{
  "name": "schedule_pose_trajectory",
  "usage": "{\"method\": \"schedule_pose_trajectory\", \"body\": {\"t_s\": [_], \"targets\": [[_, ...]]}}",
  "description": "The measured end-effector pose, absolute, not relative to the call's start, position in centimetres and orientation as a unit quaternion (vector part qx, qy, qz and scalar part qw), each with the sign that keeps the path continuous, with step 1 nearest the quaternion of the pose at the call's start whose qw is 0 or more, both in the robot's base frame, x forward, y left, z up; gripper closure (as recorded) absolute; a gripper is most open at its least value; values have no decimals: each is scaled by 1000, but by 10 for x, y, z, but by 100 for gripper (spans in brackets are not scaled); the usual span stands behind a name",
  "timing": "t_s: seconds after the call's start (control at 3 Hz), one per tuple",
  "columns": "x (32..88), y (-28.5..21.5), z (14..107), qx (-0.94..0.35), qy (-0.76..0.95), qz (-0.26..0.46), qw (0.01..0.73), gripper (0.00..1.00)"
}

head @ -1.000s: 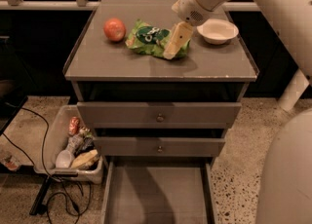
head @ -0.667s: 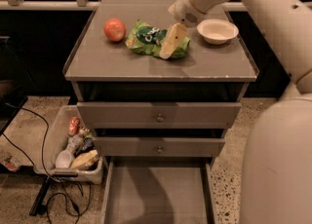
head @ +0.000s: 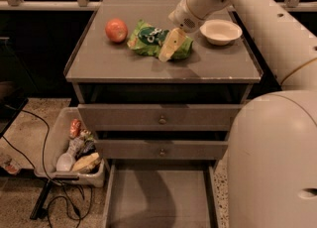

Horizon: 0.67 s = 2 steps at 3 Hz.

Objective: Place green rice chip bag into bottom drawer

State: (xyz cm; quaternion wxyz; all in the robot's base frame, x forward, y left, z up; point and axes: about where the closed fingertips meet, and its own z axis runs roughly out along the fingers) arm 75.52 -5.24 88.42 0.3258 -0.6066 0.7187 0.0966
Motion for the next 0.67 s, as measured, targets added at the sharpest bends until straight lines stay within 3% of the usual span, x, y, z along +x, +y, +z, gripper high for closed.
{"method": "schedule_pose_trajectory", "body": {"t_s": [0.67], "targets": [[766,-46,852,-595,735,112,305,0]]}}
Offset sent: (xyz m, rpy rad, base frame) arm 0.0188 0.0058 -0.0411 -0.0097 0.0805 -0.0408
